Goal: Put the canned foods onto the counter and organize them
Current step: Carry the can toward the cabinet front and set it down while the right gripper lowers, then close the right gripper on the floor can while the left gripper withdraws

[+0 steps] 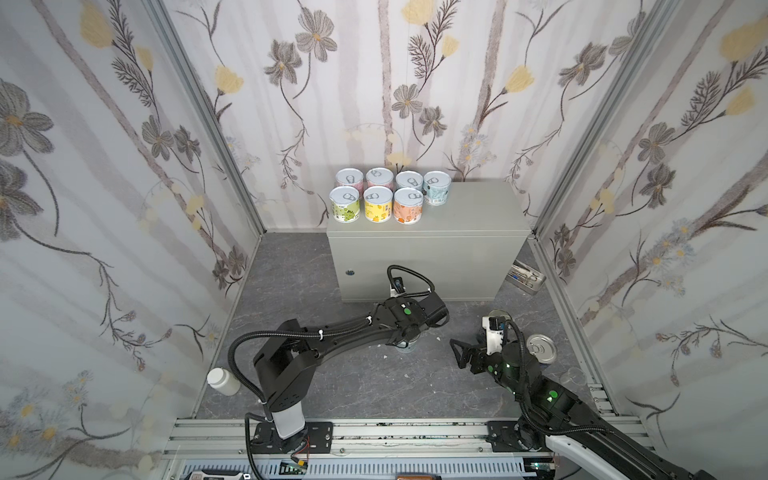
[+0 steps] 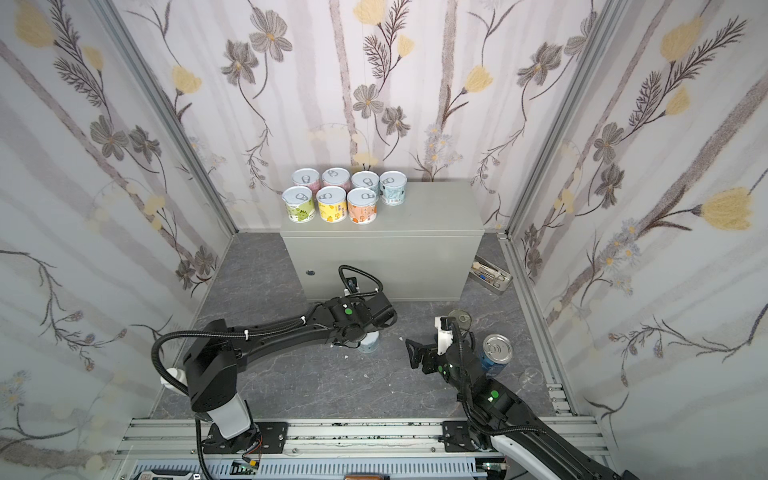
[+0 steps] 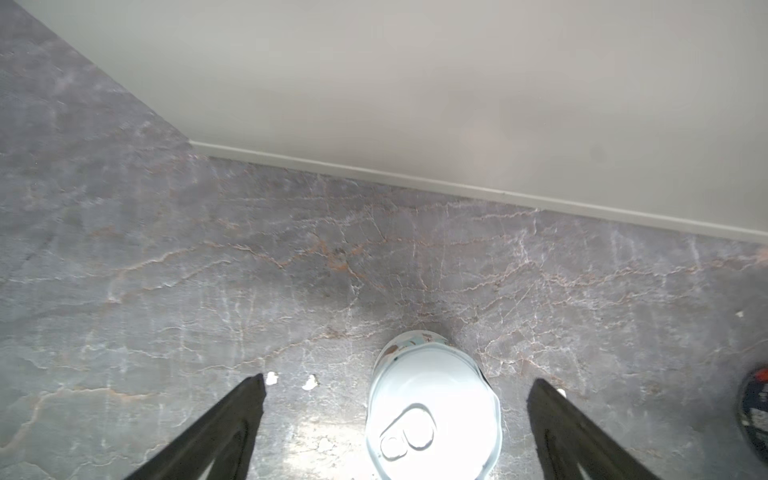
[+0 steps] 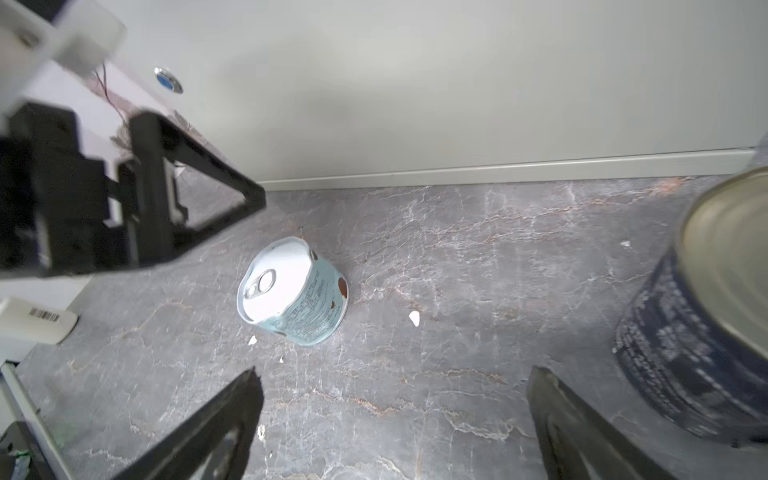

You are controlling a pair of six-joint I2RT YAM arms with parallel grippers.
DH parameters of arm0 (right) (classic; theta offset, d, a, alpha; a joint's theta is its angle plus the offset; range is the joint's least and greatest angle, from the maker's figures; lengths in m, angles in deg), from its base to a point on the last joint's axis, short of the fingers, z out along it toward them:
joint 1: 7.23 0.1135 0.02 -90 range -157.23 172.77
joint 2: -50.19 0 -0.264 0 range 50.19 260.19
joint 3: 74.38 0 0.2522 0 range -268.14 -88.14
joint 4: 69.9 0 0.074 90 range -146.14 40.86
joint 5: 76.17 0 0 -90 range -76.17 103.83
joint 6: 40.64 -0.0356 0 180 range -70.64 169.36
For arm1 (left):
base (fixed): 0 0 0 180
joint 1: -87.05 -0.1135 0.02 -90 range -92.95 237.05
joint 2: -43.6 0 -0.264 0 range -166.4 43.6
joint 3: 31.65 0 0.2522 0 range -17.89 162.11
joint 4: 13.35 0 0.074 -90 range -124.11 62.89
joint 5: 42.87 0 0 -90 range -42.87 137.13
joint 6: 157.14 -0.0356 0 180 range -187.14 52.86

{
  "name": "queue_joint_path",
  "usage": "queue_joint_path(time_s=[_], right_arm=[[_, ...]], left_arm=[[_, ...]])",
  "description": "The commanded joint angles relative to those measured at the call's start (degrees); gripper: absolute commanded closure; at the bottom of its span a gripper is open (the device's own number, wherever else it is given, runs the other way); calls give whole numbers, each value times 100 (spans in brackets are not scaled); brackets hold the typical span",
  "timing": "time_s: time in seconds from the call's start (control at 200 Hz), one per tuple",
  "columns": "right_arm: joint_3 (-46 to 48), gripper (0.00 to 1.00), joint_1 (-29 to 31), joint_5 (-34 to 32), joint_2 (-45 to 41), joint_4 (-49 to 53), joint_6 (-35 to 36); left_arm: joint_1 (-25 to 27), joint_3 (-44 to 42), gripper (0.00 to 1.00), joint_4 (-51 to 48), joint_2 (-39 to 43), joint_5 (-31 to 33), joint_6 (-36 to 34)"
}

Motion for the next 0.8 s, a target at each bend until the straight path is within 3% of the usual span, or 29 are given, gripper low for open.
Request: queue_joint_path(time_s=[0.0,0.125,0.335,0.555,0.794], right_arm=[[-73,0,557,-399,419,-448,4],[-63,0,1265,-768,1040,-1134,-300],[-141,0,2529,-2090,2733,-2538,-155],[-380,0,2604,-2014,4066,-3927,162],[-864,0,2487,-1759,5443,-4780,630]], left_arm=[[-84,-173,0,-315,516,459,-149],[-168,-618,0,-291,1305,710,-264],[-661,-1627,0,168,2836,628,-394],[-1460,-2806,0,783,3999,-74,-639],[-1965,-3677,0,1432,4743,-642,-1034]])
